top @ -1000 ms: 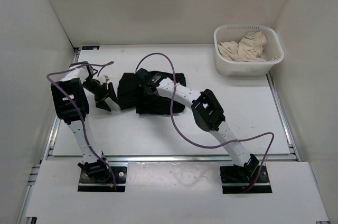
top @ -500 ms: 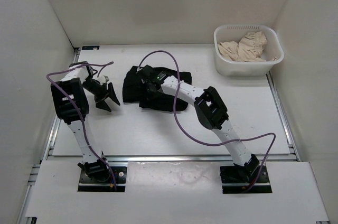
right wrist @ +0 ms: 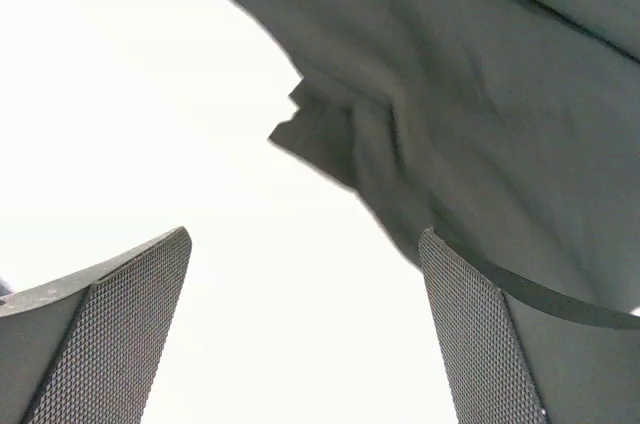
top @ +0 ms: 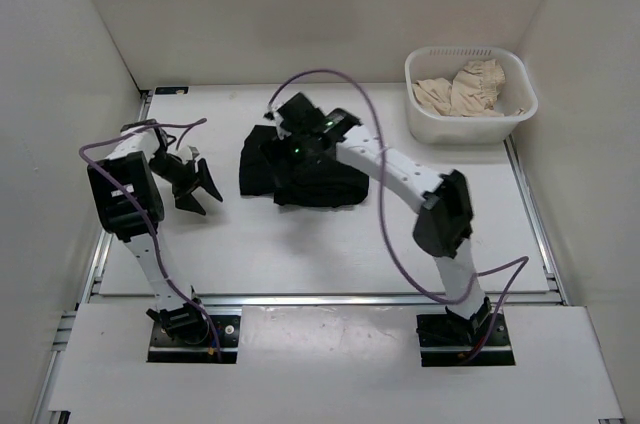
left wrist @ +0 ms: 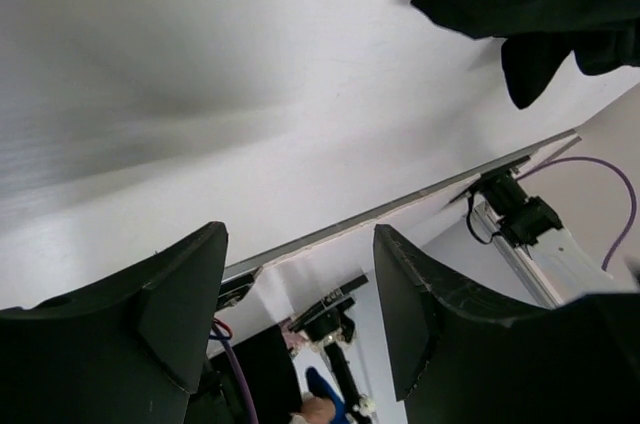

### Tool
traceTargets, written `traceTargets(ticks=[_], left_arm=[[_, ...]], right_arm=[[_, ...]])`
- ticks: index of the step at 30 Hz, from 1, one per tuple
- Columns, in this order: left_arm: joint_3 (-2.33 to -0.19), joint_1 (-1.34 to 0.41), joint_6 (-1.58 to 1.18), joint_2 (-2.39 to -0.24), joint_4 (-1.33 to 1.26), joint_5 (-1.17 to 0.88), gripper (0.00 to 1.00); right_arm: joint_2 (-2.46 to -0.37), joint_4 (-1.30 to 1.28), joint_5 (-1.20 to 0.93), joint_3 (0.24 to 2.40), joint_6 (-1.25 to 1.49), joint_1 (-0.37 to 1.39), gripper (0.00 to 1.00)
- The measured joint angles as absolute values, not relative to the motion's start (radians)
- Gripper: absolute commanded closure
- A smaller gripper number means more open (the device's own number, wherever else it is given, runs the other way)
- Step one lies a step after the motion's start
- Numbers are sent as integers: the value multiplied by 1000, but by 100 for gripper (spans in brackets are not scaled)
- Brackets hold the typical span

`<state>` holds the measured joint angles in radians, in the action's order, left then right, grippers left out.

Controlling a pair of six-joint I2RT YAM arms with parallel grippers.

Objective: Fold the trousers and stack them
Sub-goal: Fold the trousers

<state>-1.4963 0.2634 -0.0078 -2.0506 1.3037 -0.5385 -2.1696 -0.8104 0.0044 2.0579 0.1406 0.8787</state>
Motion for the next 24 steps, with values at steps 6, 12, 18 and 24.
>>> traceTargets(ticks=[6,12,18,24], left_arm=[[-1466,288,-7,-1894,1287,-447,26],[-1449,419,-5,-1685,1209,-294,25],[-1327,561,-4,-1554,1116,-147,22],[-1263,561,-4,-1539,1102,-134,21]], right_arm=[[-1748,-915,-120,1889,211,720,1],[-1364,-1003,-64,1402,288,241,1],[-1255,-1115,49,1293,282,22,1],[-1262,-1124,80,1293,274,15,1]])
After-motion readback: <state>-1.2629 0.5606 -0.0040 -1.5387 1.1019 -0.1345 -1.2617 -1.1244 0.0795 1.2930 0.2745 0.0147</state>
